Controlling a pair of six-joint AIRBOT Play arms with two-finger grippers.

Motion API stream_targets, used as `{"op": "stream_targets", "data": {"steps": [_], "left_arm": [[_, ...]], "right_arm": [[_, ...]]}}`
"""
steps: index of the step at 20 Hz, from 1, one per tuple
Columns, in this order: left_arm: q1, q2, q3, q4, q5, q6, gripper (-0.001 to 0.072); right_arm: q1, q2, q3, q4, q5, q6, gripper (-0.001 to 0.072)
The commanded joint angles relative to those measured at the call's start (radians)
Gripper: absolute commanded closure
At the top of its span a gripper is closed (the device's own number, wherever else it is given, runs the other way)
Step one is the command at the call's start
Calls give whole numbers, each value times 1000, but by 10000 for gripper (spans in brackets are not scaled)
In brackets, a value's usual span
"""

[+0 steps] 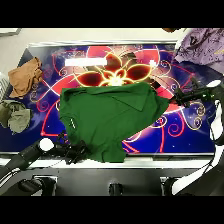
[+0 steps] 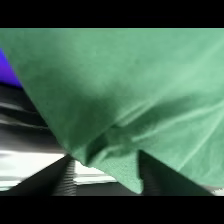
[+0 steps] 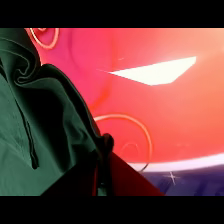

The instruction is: Fold the clothes and pants, and hang the long-sleeved shirts on hangers.

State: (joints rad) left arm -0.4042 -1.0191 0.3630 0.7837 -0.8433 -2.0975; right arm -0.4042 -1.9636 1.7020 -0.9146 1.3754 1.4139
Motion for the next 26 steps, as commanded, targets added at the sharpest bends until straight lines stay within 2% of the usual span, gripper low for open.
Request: {"op": "stream_targets", "data": {"steps": [1,2,3,8,10,15,17,20,23,26], "left_arm": [[-3,-11,0,-7,23,3,407],[-3,-11,2,-7,23,6,579],[-3,-10,3,-11,26,13,685],[-2,-7,61,-17,31,87,690],[6,-7,129,4,41,113,691],[142,-7,425,269,39,113,693],[229,-8,586,380,24,117,693],[352,-8,877,464,-4,201,693],[430,-6,1186,508,-70,293,692],[443,10,1461,611,-220,339,692]], "right_arm": [[0,10,1,-1,-3,0,681],[0,13,1,-4,-3,0,681],[0,17,1,-7,-3,0,682],[0,47,1,-5,6,-1,682],[1,76,2,39,3,-24,682],[72,198,58,170,-131,-129,683],[127,233,184,109,-186,-133,684],[189,288,415,-32,-229,-80,684],[197,473,436,-120,-309,-81,684],[196,702,436,-238,-296,-80,684]]}}
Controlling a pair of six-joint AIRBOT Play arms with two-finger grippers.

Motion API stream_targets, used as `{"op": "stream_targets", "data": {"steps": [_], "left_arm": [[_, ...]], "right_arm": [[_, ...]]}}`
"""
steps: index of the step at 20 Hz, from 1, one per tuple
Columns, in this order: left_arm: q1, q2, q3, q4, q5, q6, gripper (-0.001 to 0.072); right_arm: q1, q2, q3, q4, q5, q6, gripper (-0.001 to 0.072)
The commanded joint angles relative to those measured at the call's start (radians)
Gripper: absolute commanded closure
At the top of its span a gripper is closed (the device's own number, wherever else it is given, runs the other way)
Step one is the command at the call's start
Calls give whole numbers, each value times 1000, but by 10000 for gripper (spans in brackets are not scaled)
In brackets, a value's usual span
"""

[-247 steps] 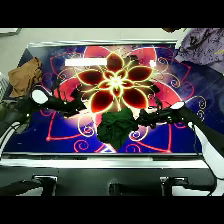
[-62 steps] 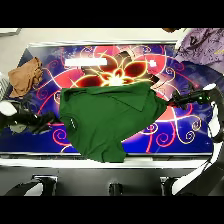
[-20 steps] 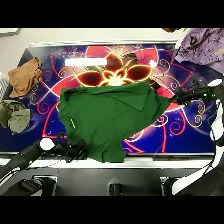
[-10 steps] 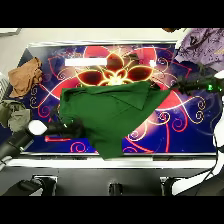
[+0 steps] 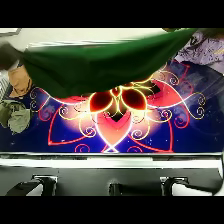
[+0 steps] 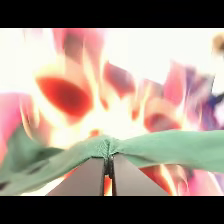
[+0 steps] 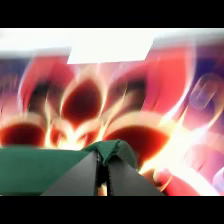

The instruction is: Fold the clothes and pants, and hang the long-sleeved shirts on hangers.

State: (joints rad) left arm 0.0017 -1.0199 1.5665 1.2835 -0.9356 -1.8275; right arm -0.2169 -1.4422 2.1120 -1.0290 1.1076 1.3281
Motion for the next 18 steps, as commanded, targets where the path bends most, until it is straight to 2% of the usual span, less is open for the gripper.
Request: {"op": "stream_targets", "data": {"steps": [1,4,6,11,13,15,18], "left_arm": [[37,24,323,141,-181,75,692],[37,105,428,239,-268,67,692],[37,177,429,309,-270,-14,692],[39,256,428,415,-300,-76,692],[41,222,402,412,-340,-66,692],[40,156,343,368,-375,12,692],[40,7,225,298,-382,86,691]], "right_arm": [[8,252,26,-142,-29,13,684],[8,446,26,-170,-14,42,684],[8,530,26,-198,-10,66,684],[8,575,18,-213,40,161,684],[8,530,-9,-213,99,200,684],[8,448,-52,-213,187,235,684],[9,261,-139,-210,285,256,683]]}}
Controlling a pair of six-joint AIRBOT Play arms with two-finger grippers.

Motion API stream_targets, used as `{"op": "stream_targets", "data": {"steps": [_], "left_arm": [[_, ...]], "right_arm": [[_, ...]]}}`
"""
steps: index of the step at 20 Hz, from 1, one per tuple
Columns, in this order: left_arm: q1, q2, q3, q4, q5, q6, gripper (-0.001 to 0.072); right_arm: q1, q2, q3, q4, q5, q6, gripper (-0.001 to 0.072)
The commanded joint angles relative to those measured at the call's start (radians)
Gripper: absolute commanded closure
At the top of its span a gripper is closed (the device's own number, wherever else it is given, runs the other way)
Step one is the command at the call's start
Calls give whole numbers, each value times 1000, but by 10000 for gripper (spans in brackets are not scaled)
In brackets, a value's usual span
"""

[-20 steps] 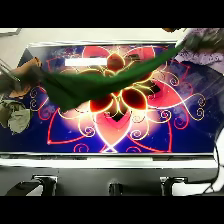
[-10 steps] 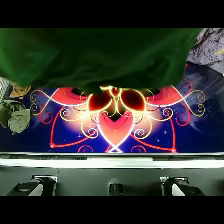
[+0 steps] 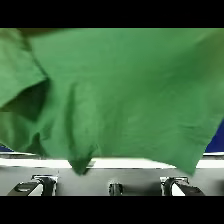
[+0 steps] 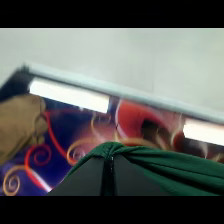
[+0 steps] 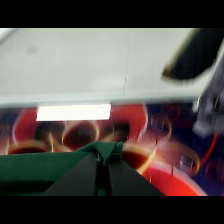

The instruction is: Fold the clothes and pants, and hang the long-sleeved shirts on hangers.

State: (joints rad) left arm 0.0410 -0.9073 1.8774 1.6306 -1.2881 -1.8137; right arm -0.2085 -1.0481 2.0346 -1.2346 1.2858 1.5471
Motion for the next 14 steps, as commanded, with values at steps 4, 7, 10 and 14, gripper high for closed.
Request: {"op": "stream_targets", "data": {"steps": [4,7,10,14], "left_arm": [[1,-418,-181,-137,50,161,691],[1,-686,-169,-182,187,185,691],[1,-885,-124,-195,318,185,691],[5,-1004,-61,-195,397,203,689]], "right_arm": [[9,-463,-92,-6,115,36,683],[19,-688,-92,-15,7,36,683],[21,-832,-91,-15,-164,24,683],[21,-906,-91,-14,-259,24,683]]}}
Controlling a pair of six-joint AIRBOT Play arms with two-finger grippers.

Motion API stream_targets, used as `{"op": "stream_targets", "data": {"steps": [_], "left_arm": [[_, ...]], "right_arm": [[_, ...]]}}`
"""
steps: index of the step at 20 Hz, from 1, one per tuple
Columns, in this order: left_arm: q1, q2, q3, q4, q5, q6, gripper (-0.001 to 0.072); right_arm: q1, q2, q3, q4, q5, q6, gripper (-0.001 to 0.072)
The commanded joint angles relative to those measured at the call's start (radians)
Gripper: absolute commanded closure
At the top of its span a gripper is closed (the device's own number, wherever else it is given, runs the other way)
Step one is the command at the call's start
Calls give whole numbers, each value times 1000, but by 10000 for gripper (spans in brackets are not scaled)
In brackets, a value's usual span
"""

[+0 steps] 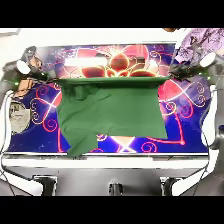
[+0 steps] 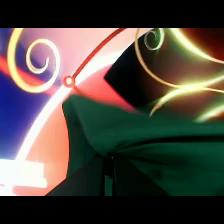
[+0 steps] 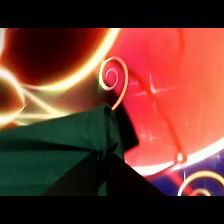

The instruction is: Fold the clothes and pants, and hang the long-sleeved shirts on hangers.

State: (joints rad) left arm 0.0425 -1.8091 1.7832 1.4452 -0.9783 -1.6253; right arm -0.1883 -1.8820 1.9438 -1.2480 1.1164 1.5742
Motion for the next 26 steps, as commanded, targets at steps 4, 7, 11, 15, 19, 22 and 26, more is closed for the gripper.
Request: {"op": "stream_targets", "data": {"steps": [4,7,11,15,19,22,26], "left_arm": [[4,-103,34,-10,-19,14,688],[4,-104,33,-9,-166,14,688],[4,-105,33,-10,-325,14,688],[3,-107,33,-10,-414,14,688],[0,-118,32,-35,-451,14,687],[0,-130,31,-70,-455,14,688],[0,-140,31,-69,-455,13,687]], "right_arm": [[1,-77,-1,-5,60,-9,683],[1,-89,-2,-6,236,-7,683],[1,-119,-2,-6,377,13,683],[1,-148,-3,3,447,32,683],[29,-158,-11,1,464,22,682],[78,-163,-11,-79,465,27,682],[107,-178,-11,-112,481,50,681]]}}
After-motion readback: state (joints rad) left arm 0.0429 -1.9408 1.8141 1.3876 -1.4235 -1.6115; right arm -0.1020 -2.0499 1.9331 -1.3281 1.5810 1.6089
